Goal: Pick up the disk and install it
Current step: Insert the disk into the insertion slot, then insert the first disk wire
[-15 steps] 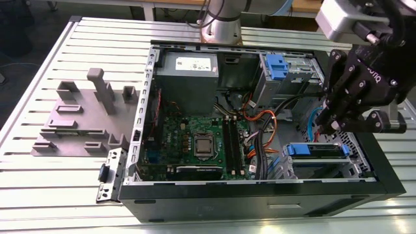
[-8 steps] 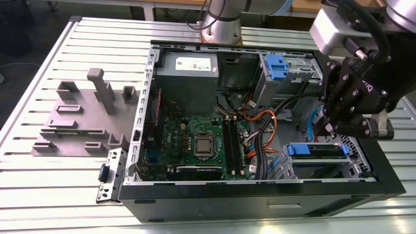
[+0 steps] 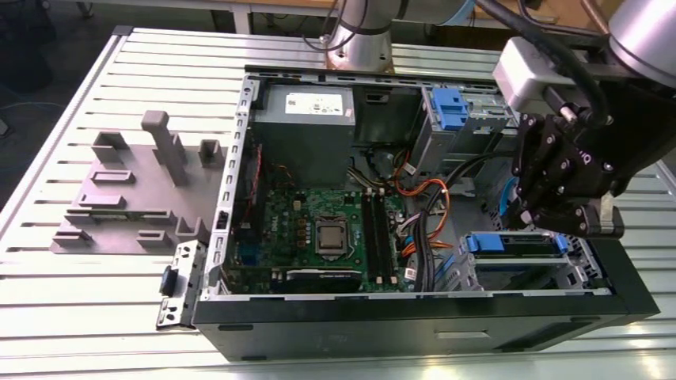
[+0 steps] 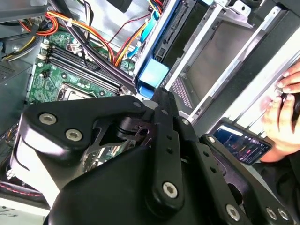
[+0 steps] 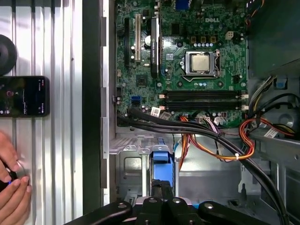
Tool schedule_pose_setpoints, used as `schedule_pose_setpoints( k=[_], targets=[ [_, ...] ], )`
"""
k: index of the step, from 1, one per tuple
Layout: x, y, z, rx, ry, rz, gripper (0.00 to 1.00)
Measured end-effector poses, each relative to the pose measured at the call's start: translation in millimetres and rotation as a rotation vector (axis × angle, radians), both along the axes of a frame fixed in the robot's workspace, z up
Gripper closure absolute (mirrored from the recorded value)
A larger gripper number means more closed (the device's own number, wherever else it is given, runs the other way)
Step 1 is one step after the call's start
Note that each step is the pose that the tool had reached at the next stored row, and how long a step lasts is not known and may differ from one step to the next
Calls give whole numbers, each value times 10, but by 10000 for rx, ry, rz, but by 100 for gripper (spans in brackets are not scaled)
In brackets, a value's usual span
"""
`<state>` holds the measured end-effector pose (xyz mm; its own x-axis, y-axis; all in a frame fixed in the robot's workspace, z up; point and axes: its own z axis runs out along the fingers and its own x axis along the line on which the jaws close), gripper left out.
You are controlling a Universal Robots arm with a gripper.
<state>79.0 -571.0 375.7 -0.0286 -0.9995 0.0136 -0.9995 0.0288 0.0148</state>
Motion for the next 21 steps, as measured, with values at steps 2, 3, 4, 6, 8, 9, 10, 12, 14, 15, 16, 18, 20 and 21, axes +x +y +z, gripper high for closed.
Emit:
schedule_pose_setpoints(
  k=[2,3,4,6,8,9,10,12,14,15,16,18,20,21],
  targets=[
    [0,0,-5,-3,0,0,89],
    [0,0,-8,0,0,0,89],
    [0,0,-10,0,0,0,89],
    [0,0,-10,0,0,-1,89],
    [0,0,-11,0,0,0,89],
    [0,0,-10,-1,0,0,89],
    [0,0,-11,0,0,0,89],
    [0,0,-11,0,0,0,89],
    [4,0,-11,1,0,0,89],
    [12,0,-13,2,0,1,89],
    [23,0,-12,1,0,0,89],
    [60,0,-13,0,3,0,89],
    [99,0,-15,1,9,0,89],
    [118,0,-17,1,13,0,89]
  ],
)
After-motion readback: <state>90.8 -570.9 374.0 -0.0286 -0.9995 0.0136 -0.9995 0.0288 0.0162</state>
